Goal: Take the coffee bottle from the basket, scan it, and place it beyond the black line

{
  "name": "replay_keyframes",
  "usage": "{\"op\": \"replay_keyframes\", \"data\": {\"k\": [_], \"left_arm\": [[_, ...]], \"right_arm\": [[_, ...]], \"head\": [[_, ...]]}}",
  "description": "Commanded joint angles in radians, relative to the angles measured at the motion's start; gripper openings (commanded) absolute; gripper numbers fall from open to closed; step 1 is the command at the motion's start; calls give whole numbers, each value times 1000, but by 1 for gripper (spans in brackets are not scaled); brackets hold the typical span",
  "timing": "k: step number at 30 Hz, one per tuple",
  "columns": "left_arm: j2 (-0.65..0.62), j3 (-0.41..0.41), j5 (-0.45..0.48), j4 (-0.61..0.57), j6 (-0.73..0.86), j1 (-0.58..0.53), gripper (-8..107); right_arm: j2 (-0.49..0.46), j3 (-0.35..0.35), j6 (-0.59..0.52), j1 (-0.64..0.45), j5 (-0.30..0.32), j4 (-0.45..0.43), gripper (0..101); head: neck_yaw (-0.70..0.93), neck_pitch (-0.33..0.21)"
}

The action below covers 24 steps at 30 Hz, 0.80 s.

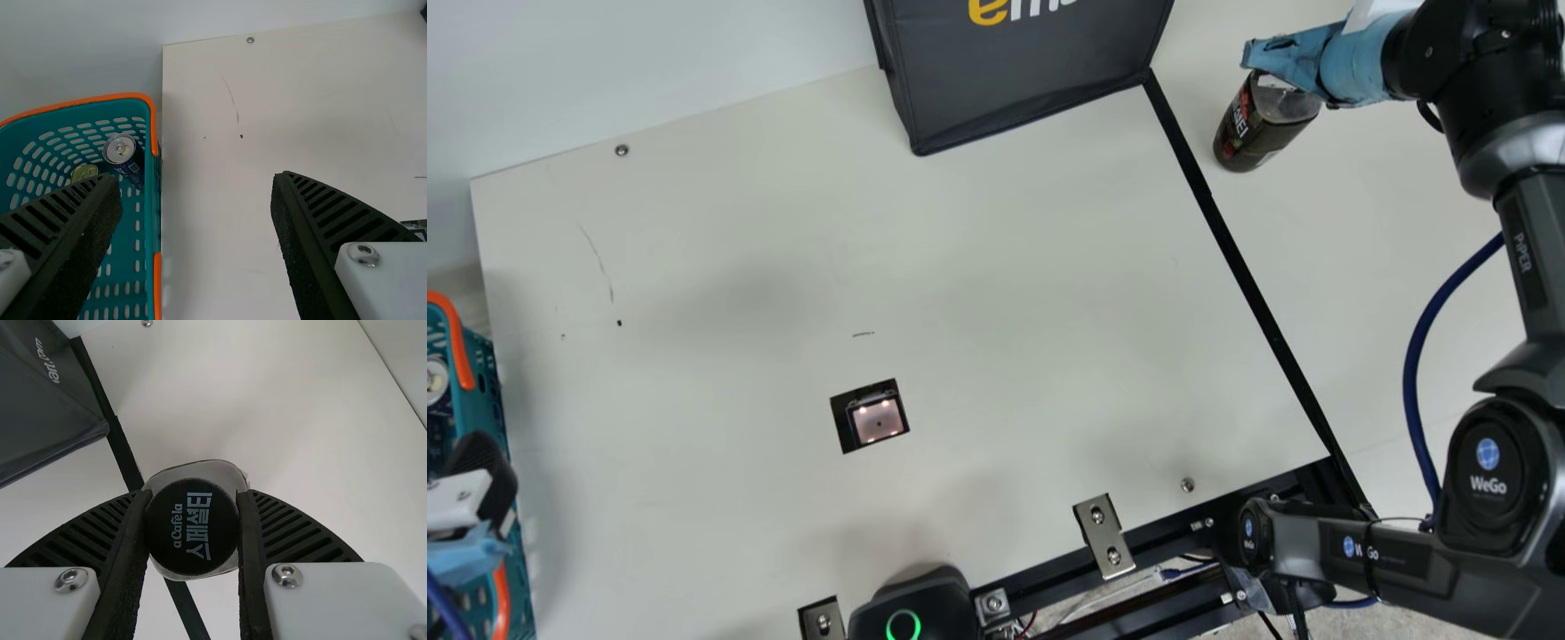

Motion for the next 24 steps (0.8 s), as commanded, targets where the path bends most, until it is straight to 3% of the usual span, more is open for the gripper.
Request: {"op": "replay_keyframes", "data": {"k": [1, 15, 24], "left_arm": [[0, 0, 0, 0, 0, 0, 90], [0, 0, 0, 0, 0, 0, 90], [0, 0, 0, 0, 0, 0, 90]], "right_arm": [[-1, 3, 3, -1, -6, 1, 44], [-4, 21, 14, 1, -22, 5, 91], [-40, 18, 8, 4, -30, 14, 91]], "head": [[-1, -27], [-1, -27], [-1, -27]]}}
